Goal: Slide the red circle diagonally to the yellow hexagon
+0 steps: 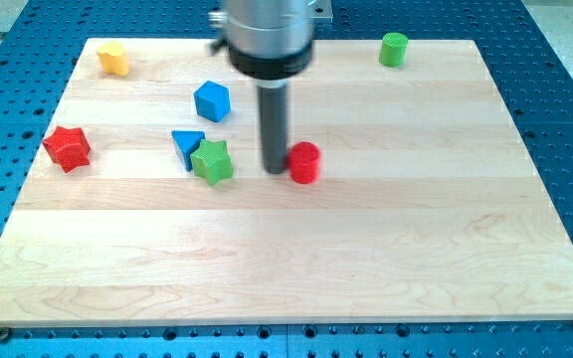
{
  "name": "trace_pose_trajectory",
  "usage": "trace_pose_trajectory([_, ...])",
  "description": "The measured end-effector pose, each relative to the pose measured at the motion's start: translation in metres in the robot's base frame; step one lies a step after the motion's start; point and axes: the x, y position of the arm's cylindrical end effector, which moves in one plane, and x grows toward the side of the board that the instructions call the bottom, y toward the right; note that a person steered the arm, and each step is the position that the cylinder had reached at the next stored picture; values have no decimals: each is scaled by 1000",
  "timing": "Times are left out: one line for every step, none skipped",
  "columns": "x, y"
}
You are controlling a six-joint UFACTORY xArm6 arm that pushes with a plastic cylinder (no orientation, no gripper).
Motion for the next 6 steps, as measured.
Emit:
trace_pose_trajectory([-1,34])
trace_pose_trajectory([48,3])
trace_pose_trajectory([27,82])
trace_pose_trajectory([0,145])
trace_pose_trajectory([15,160])
trace_pose_trajectory([37,117])
